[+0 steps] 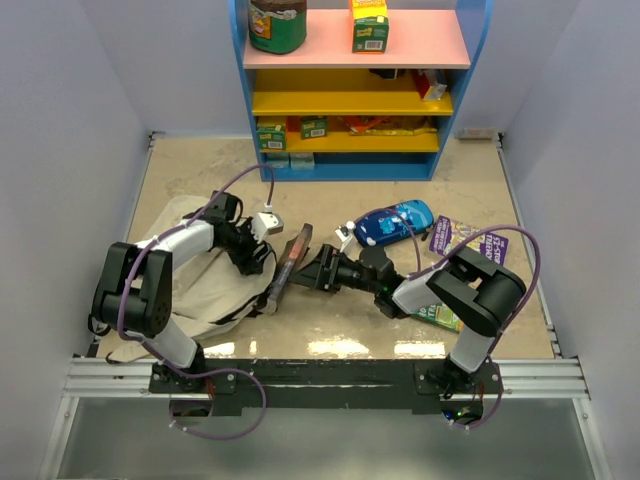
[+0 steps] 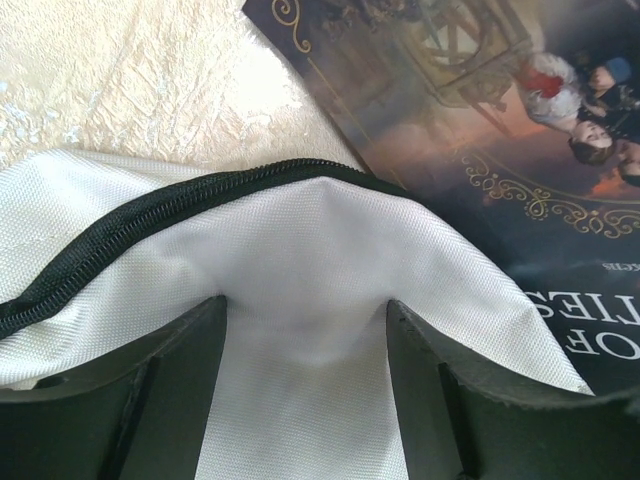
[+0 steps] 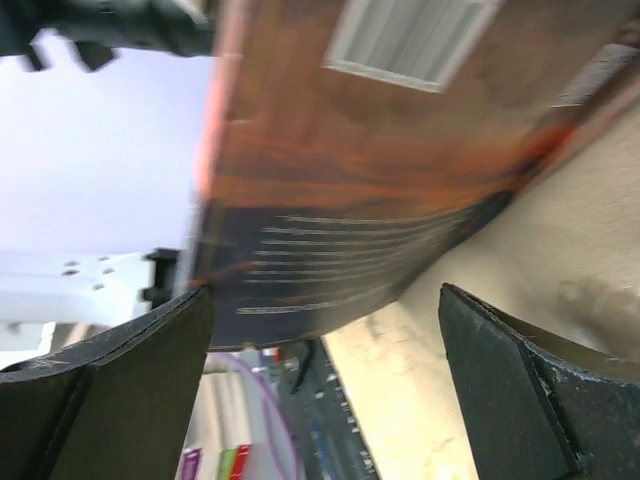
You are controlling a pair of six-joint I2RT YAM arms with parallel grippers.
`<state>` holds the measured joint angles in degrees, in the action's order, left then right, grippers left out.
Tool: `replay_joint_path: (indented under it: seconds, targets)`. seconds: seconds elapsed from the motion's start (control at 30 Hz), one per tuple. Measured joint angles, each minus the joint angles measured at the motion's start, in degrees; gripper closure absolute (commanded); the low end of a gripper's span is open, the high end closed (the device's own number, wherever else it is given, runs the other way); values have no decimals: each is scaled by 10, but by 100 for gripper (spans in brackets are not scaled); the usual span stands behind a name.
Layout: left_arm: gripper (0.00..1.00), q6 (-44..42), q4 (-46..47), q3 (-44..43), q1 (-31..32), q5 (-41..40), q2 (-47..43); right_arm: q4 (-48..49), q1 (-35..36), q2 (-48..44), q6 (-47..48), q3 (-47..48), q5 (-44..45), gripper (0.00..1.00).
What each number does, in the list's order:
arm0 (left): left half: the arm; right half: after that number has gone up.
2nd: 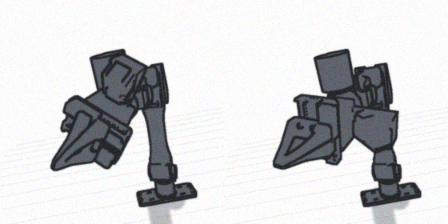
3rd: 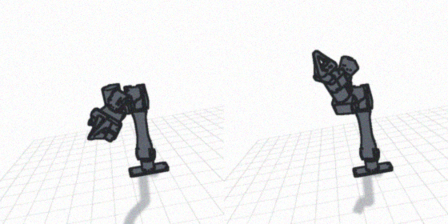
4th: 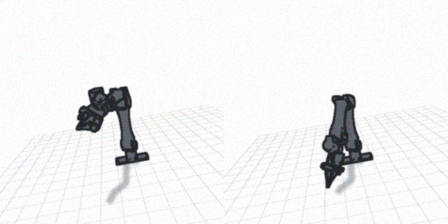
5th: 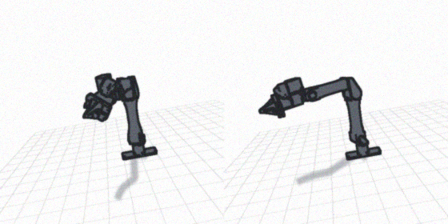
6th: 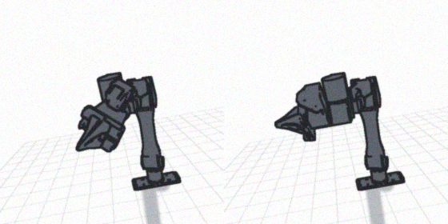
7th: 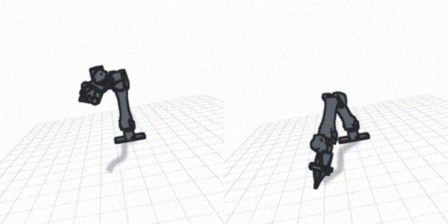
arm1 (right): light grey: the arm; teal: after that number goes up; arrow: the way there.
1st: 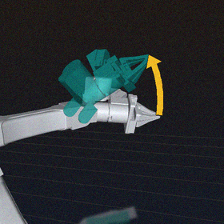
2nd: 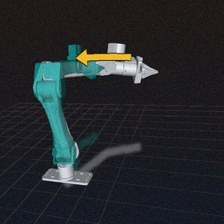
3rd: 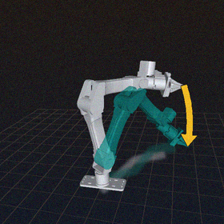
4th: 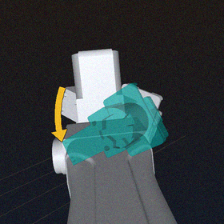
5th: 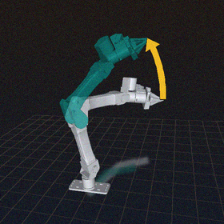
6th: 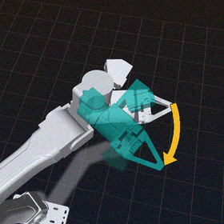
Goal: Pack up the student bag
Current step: Pick up the book from the center of the board.
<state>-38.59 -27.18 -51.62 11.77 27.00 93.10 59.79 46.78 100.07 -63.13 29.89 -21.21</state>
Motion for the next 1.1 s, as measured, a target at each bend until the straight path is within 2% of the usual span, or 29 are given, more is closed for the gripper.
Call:
replay_joint_path:
  seconds: [0.23, 0.5, 0.6, 0.73, 0.83, 0.93, 0.97, 1.0, 1.03, 1.1]
  targets:
    - [32, 0, 1, 0, 0, 0, 0, 72, -11, -21, -45, -34, -8, 4]
    - [33, 0, 2, 1, 0, 0, -1, 63, -14, -36, -50, -38, -5, 7]
    - [33, 0, 4, 3, 0, 0, -2, 3, -14, -42, -30, -27, 5, 9]
    - [34, 0, 6, 5, 0, 0, -3, -199, -1, -60, 30, 25, 69, 14]
    - [33, 0, 6, 5, 0, 0, -3, -283, 9, -68, 57, 52, 106, 24]
    - [29, 0, 5, 5, 0, 0, -4, -305, 11, -72, 63, 52, 122, 42]
    - [28, 0, 5, 5, 0, 1, -5, -309, 12, -70, 63, 52, 127, 54]
    - [25, 0, 1, 4, 0, 2, -6, -309, 12, -66, 63, 52, 127, 61]
    - [24, 0, -4, 2, 0, 3, -7, -308, 11, -62, 63, 52, 129, 75]
    - [14, 0, -28, -7, 0, 11, -11, -296, 10, -50, 51, 49, 130, 84]
